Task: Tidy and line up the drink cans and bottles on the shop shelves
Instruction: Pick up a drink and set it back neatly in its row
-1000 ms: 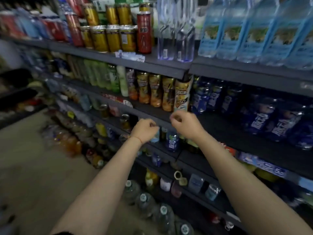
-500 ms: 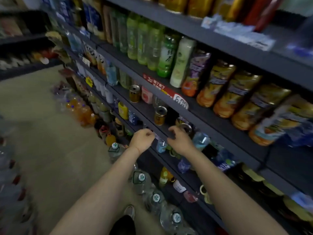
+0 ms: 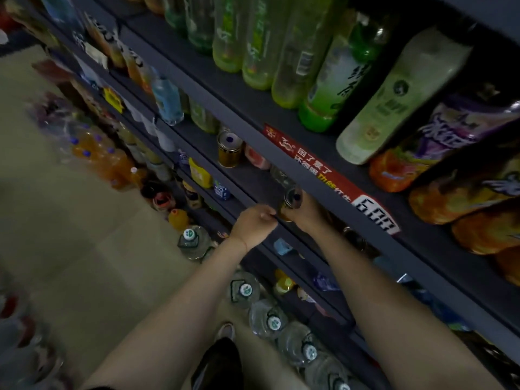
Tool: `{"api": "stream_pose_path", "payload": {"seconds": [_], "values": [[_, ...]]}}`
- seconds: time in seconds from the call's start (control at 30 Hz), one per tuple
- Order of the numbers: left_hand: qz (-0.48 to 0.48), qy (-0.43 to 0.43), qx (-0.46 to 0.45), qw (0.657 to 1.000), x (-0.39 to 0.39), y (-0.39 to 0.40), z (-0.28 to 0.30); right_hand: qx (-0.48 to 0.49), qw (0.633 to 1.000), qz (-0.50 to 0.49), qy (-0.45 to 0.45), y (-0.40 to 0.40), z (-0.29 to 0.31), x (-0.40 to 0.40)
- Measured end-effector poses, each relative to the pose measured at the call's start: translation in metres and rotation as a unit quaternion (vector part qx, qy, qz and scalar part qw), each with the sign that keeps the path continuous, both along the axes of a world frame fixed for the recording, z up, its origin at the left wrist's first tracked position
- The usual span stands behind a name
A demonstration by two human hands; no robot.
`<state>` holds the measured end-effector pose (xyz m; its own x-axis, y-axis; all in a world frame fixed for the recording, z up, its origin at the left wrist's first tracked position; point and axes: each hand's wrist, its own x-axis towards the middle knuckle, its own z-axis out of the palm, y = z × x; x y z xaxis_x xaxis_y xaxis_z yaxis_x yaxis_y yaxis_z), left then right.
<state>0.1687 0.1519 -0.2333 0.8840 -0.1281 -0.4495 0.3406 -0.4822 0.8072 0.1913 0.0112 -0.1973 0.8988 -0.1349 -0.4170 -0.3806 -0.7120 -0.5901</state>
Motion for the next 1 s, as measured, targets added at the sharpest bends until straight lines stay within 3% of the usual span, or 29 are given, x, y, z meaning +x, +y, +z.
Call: {"api": "stream_pose_path", "payload": {"seconds": [0.2,0.4,0.57,0.7,0.83,1.0], "values": [[-0.074,-0.065,-0.029,0.995,0.004,-0.001,0.01,0.138,0.99,-0.001,0.018,-0.001,0.001,-0.008],[-0.082,-0.034,-0.022,0.996,-0.013,-0.002,0.029,0.157,0.985,0.019,0.069,-0.001,0.033,-0.042],[-0.056,-0.089,-0.016,0.994,-0.045,-0.004,0.087,0.179,0.982,0.049,0.034,0.003,0.083,-0.073],[0.061,-0.252,-0.028,0.965,-0.073,0.001,0.159,0.253,0.959,0.071,-0.104,0.008,0.154,-0.093],[0.082,-0.402,-0.038,0.911,-0.081,-0.004,0.254,0.346,0.91,0.058,-0.222,0.012,0.23,-0.104],[0.034,-0.513,-0.088,0.853,-0.074,-0.019,0.349,0.28,0.852,0.087,-0.434,0.0,0.324,-0.105]]}}
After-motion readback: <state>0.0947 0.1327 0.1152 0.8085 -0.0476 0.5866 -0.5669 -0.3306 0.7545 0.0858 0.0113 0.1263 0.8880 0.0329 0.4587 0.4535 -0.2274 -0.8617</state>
